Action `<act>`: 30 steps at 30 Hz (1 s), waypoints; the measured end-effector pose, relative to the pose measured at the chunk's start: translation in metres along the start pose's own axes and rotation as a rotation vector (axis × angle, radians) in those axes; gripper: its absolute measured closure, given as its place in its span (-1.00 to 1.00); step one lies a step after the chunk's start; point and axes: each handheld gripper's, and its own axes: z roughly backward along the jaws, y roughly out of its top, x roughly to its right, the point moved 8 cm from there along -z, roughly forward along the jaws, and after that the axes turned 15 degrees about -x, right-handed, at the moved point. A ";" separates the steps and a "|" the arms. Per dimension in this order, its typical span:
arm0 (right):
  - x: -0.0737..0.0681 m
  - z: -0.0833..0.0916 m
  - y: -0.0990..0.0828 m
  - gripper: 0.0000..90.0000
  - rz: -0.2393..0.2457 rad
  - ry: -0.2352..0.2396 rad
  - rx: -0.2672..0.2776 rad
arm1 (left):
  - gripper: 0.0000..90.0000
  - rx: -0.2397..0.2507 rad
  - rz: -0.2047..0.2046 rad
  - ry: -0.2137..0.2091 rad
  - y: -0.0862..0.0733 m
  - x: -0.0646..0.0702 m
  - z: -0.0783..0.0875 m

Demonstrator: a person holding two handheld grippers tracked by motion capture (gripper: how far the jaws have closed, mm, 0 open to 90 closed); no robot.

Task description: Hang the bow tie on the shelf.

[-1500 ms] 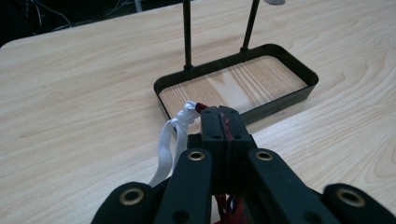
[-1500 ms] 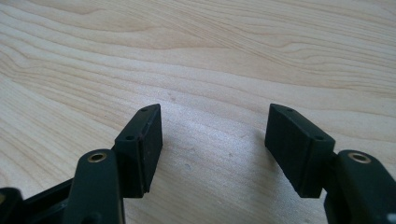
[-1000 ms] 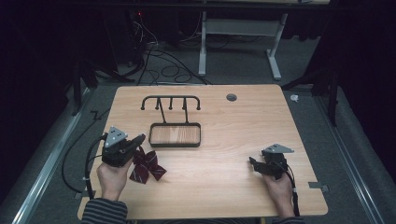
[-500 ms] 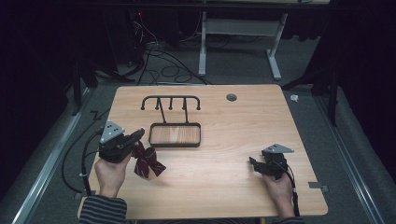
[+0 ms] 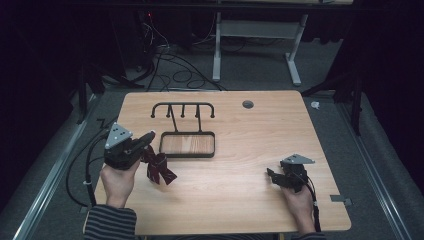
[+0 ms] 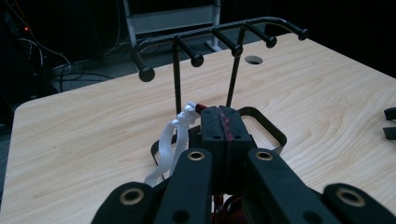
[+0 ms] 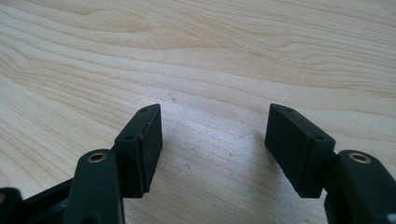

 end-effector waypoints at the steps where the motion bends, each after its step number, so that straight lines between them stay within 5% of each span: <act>1: 0.000 0.000 0.000 -0.16 0.000 -0.001 0.000 | 1.00 0.001 -0.001 -0.003 0.002 0.001 -0.001; 30: 0.000 0.000 0.000 -0.16 0.000 0.003 -0.002 | 1.00 0.010 -0.035 -0.044 0.039 0.020 -0.021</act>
